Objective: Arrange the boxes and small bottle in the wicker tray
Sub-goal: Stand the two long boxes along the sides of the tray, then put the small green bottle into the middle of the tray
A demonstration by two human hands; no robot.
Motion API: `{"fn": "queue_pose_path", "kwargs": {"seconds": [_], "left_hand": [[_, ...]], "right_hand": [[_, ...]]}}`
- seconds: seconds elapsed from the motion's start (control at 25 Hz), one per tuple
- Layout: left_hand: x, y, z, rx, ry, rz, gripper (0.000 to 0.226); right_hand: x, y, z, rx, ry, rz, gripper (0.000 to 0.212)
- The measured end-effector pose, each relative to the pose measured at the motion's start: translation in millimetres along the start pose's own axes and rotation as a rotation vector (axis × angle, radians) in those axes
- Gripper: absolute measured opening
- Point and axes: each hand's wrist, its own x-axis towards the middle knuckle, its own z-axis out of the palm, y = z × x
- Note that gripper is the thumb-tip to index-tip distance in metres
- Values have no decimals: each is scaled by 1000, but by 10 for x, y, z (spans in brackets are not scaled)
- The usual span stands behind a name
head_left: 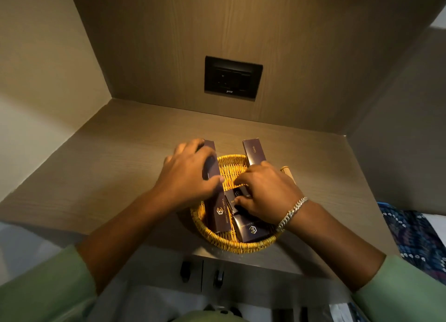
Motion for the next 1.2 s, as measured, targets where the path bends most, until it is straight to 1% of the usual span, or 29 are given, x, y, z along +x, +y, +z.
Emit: {"fn": "queue_pose_path", "kwargs": {"seconds": [0.12, 0.24, 0.32, 0.4, 0.52, 0.56, 0.64, 0.72, 0.8, 0.88, 0.96, 1.04, 1.08, 1.16, 1.2], "left_hand": [[-316, -8, 111, 24, -57, -64, 73], [-418, -32, 207, -83, -15, -83, 73], [-453, -56, 236, -165, 26, -93, 72], [-480, -74, 248, -217, 56, -102, 71], [-518, -32, 256, -197, 88, -100, 72], [-535, -13, 259, -188, 102, -104, 71], [-588, 15, 262, -209, 139, -109, 69], [-662, 4, 242, -262, 199, -100, 62], [-724, -34, 202, -295, 235, -71, 55], [-763, -77, 172, -325, 256, -60, 54], [-802, -105, 160, -363, 256, -73, 55], [-812, -106, 147, -381, 246, -71, 55], [-811, -104, 137, -386, 238, -66, 55], [-798, -107, 113, -392, 228, -52, 55], [-788, -114, 96, -391, 226, -50, 54]], "right_hand": [[-38, 41, 77, 23, -22, -11, 36], [-20, 104, 73, 78, -16, -11, 34], [96, 152, 8, 145, 24, -17, 32], [382, 184, -107, 256, 77, -50, 29], [1048, 140, -245, 365, 108, -117, 24], [1293, 108, -257, 359, 90, -139, 23], [1726, 46, -220, 312, -11, -131, 20], [2056, -10, -112, 266, -153, -38, 26], [2235, -50, -19, 285, -279, 109, 30], [2289, -102, 24, 352, -349, 229, 30], [2310, -129, 82, 425, -385, 273, 32], [2300, -116, 87, 472, -364, 280, 29], [2283, -100, 51, 469, -323, 270, 27], [2197, -39, -109, 455, -174, 240, 26], [2131, 2, -213, 490, -96, 230, 25]]}}
